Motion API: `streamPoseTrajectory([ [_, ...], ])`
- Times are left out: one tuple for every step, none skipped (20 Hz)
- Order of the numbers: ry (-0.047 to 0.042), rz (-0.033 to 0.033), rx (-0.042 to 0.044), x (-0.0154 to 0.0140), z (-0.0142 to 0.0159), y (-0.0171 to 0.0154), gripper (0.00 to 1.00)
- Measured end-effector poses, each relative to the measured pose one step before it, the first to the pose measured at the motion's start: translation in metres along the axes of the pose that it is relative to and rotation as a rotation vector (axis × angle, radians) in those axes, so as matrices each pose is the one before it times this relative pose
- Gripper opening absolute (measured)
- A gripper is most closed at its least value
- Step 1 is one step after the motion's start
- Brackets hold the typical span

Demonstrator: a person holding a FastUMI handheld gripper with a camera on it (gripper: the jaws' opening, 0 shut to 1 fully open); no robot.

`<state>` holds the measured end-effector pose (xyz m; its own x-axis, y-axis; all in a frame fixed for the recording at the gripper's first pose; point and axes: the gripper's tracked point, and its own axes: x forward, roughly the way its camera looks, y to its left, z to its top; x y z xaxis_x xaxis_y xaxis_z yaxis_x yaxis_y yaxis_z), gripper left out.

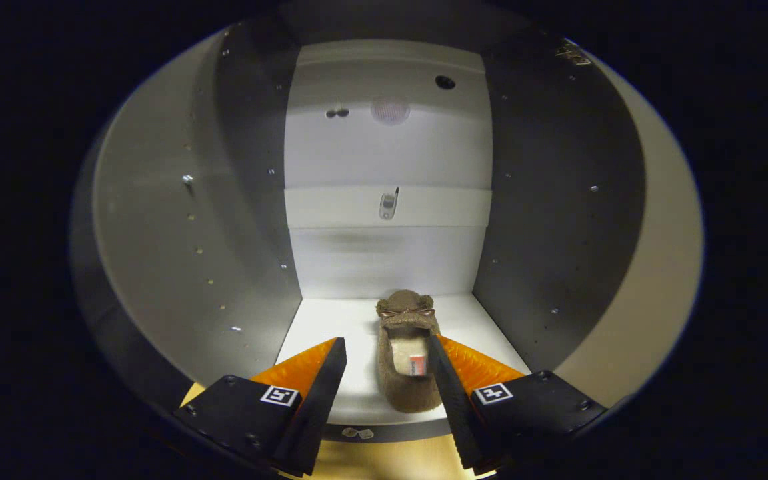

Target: Open the shoe cabinet door, grab the shoes and put them into the shoe cabinet, then close the shoe cabinet door.

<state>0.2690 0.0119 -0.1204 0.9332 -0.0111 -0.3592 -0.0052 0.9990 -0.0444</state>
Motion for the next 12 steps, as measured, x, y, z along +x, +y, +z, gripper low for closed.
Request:
streamPoseTrajectory([
  [-0.01523, -0.00130, 0.01057, -0.01243, 0.00293, -0.00149, 0.80],
  [-0.00927, 0.00081, 0.01026, -0.01106, 0.00093, -0.00099, 0.80],
  [-0.00071, 0.00387, 0.00827, -0.01118, -0.00202, 0.00018, 0.80],
  [0.00247, 0.00111, 0.00626, -0.01207, -0.00153, -0.00121, 0.81],
  [-0.00008, 0.00381, 0.00446, -0.01108, -0.00246, -0.00060, 0.84],
  [0.00111, 0.00486, 0.00208, -0.01129, -0.00258, 0.00002, 0.90],
  [-0.00422, 0.00385, 0.00258, -0.00869, -0.00258, -0.00091, 0.92],
  [-0.00236, 0.00330, 0.00181, -0.00801, -0.00362, -0.00067, 0.97],
  [-0.00445, -0.00119, 0.00203, -0.00918, -0.00286, -0.00313, 0.97],
  [-0.00517, -0.00172, 0.00306, -0.00948, -0.00285, -0.00348, 0.97],
  [-0.00701, -0.00280, 0.00379, -0.01020, -0.00276, -0.00323, 0.97],
  [-0.00902, 0.00064, 0.00427, -0.01062, -0.00209, -0.00276, 0.97],
])
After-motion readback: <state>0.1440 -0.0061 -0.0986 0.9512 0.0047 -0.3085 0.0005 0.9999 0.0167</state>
